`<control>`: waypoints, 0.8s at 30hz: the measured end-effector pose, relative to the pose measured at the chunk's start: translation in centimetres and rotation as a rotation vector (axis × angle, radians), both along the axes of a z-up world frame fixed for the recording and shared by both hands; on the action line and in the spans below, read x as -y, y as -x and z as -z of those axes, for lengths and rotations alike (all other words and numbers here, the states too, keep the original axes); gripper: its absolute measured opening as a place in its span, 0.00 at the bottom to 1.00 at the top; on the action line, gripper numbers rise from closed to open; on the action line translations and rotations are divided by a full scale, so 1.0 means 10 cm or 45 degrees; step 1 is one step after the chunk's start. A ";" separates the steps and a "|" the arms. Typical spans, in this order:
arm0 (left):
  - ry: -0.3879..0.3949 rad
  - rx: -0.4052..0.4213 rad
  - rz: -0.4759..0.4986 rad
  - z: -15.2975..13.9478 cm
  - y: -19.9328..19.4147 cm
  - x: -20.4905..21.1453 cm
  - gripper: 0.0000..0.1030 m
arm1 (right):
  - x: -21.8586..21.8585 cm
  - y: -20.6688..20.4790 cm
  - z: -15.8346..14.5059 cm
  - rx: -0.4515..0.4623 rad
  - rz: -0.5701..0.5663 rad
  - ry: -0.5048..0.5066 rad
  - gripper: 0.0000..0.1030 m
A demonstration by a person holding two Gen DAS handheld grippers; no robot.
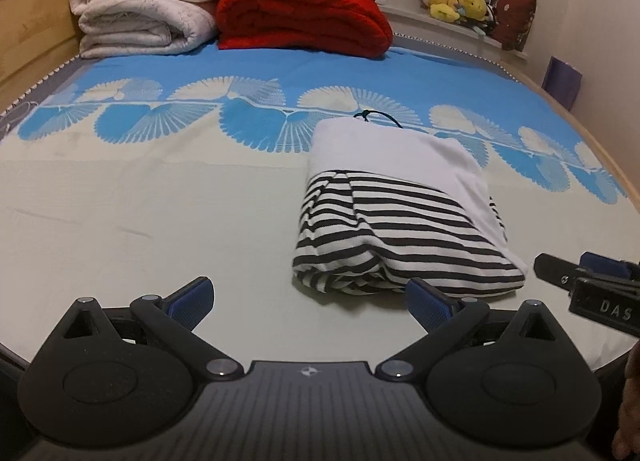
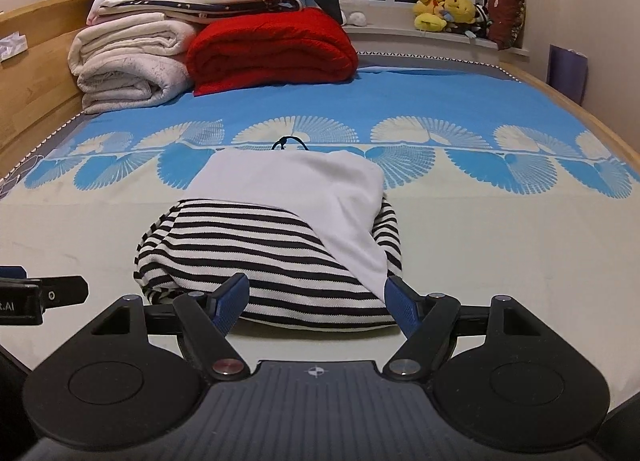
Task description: Fold small clothes
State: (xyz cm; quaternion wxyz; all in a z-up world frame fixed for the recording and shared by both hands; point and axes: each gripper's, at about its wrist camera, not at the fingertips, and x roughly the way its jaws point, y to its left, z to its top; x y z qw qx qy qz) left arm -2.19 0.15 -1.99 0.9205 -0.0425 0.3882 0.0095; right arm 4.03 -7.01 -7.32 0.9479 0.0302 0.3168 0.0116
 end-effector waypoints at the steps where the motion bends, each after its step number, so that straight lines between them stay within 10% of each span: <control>1: 0.002 0.001 0.006 0.00 0.00 0.02 0.99 | 0.00 0.00 0.00 0.001 0.001 0.003 0.74; 24: -0.008 -0.021 0.049 0.10 -0.09 0.23 0.99 | 0.19 0.07 -0.02 0.017 0.038 -0.017 0.76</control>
